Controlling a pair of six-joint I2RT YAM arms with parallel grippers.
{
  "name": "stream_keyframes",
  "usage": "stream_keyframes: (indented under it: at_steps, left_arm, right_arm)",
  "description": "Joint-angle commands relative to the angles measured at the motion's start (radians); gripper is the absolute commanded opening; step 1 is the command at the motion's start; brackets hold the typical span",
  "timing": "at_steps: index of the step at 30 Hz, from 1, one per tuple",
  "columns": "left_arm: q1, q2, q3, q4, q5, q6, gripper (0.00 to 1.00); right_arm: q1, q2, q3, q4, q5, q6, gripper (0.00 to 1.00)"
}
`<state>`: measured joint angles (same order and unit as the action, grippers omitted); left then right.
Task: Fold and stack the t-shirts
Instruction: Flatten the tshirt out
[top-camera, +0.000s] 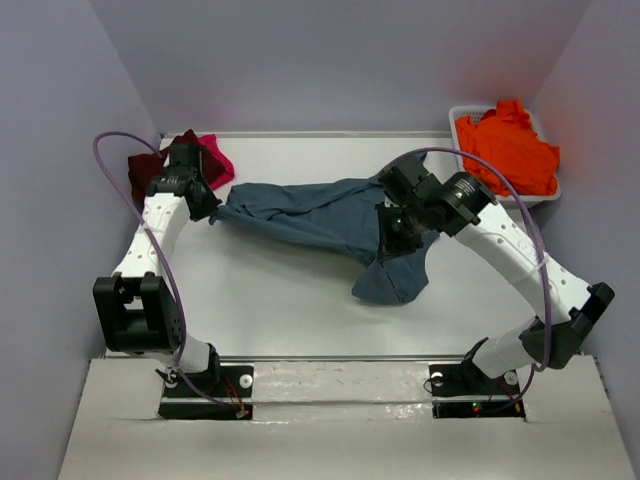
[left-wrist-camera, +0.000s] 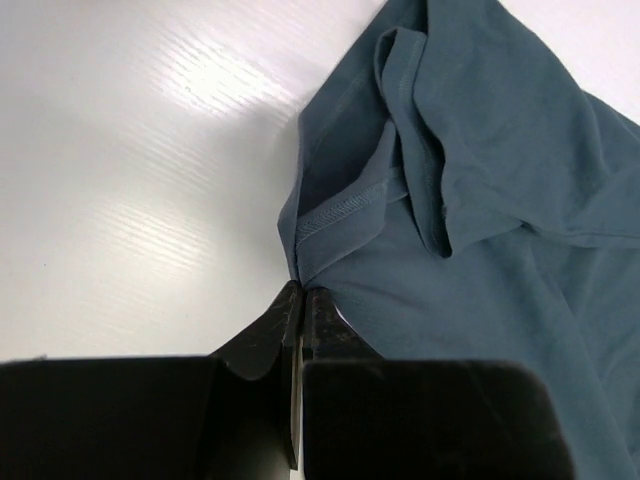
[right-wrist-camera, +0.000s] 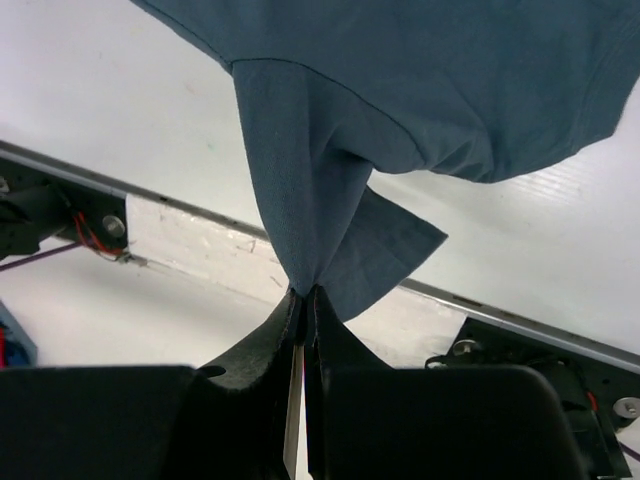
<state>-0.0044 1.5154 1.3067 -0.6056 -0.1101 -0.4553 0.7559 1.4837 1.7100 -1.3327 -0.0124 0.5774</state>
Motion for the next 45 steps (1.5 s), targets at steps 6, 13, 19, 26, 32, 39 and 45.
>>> stream_keyframes:
  at_steps: [6,13,19,26,32,39,45]
  left_arm:
    - [0.003,-0.158,-0.098,-0.072,0.061,-0.008,0.06]
    - [0.003,-0.253,-0.159,-0.109,0.104,-0.016,0.06]
    - [0.003,-0.340,-0.234,-0.141,0.104,-0.028,0.06]
    - [0.003,-0.405,-0.261,-0.164,0.150,-0.042,0.50]
    - [0.003,-0.435,-0.244,-0.164,0.144,-0.034,0.76]
    - [0.003,-0.426,-0.256,-0.094,0.220,-0.014,0.77]
    - [0.003,-0.336,-0.268,-0.030,0.314,-0.002,0.72]
  right_arm:
    - [0.003,-0.250,-0.246,-0.155,-0.259,0.079,0.07]
    - [0.003,-0.384,-0.383,-0.155,-0.466,0.162,0.07]
    - [0.003,-0.457,-0.455,-0.154,-0.569,0.190,0.07]
    - [0.003,-0.453,-0.460,-0.148,-0.643,0.165,0.29]
    - [0.003,-0.412,-0.392,-0.126,-0.647,0.160,0.66]
    - [0.003,-0.283,-0.270,-0.126,-0.352,0.197,0.66]
    - [-0.059,-0.174,-0.282,0.062,-0.206,0.228,0.60]
